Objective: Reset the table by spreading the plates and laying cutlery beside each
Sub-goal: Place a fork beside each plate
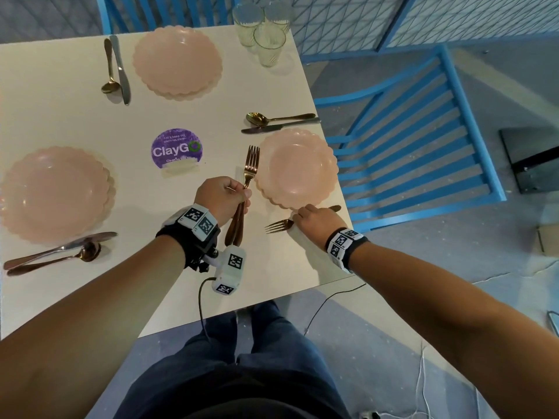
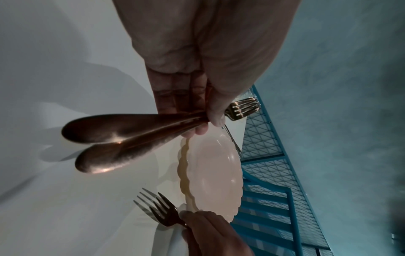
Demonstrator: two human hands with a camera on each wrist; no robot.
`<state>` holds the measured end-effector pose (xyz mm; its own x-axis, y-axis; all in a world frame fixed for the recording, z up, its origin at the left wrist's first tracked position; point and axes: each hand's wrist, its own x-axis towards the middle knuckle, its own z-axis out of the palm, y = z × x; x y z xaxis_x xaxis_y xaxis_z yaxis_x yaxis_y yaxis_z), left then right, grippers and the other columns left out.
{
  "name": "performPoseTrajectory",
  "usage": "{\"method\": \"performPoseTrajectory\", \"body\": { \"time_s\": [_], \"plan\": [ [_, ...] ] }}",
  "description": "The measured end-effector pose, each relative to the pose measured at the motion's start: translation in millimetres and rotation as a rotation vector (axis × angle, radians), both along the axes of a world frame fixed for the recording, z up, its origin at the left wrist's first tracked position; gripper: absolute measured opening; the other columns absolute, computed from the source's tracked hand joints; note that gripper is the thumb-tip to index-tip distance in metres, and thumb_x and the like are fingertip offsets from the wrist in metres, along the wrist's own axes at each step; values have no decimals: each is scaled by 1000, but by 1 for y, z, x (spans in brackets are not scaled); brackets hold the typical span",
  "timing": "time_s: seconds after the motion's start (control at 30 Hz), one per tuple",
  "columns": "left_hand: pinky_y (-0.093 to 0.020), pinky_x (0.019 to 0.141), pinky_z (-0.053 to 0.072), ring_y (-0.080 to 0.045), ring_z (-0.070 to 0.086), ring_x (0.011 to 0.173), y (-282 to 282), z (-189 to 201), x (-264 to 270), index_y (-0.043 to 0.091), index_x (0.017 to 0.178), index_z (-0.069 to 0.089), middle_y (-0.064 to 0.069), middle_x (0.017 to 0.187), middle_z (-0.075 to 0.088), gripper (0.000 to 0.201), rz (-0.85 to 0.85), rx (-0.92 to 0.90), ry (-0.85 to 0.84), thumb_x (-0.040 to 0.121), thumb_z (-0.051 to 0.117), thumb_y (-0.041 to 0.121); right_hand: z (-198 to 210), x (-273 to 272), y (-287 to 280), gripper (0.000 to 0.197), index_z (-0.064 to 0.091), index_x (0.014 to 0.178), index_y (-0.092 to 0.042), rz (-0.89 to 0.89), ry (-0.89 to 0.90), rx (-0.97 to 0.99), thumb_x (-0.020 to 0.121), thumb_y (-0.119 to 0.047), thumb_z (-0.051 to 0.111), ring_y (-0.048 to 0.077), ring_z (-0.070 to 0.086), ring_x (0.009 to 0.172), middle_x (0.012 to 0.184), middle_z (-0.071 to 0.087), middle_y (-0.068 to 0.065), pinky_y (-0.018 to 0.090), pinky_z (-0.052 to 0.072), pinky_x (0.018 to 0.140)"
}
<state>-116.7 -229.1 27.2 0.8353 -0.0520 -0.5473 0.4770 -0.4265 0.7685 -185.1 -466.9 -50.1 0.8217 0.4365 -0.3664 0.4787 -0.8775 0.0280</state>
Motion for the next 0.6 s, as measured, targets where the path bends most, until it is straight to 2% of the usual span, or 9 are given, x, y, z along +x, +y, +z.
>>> {"method": "performPoseTrajectory", "body": {
  "time_s": [0.1, 0.3, 0.43, 0.6],
  "plan": [
    [-45, 77, 63, -26, 73, 66, -1, 0, -1, 10, 84, 67, -14, 78, 76, 8, -4, -27, -1, 89, 72, 13, -2, -1, -1, 20, 70, 98, -2, -2, 21, -28, 79, 4, 68, 30, 65, 81, 88, 68, 13, 37, 52, 49],
    [-46, 77, 63, -24, 73, 65, 0, -1, -3, 11, 83, 67, -13, 77, 76, 8, 8, -41, 6, 88, 73, 13, -1, -1, -1, 19, 71, 88, -2, -10, 21, -26, 71, 6, 75, 31, 65, 73, 81, 67, 14, 35, 49, 45],
    [-45, 77, 63, -26, 74, 67, 0, -2, -3, 9, 86, 68, -13, 78, 76, 7, 2, -45, 7, 89, 73, 14, 4, -2, 0, 17, 69, 96, -1, -29, 35, -53, 81, 5, 66, 31, 65, 83, 91, 68, 14, 38, 51, 52],
    [-46, 78, 63, -29, 76, 73, 1, -4, -3, 12, 86, 68, -11, 79, 77, 6, -12, -45, 9, 89, 72, 14, 10, -2, 1, 24, 64, 111, -1, -27, 55, -89, 91, 3, 55, 32, 62, 99, 107, 66, 15, 43, 55, 66]
  ]
}}
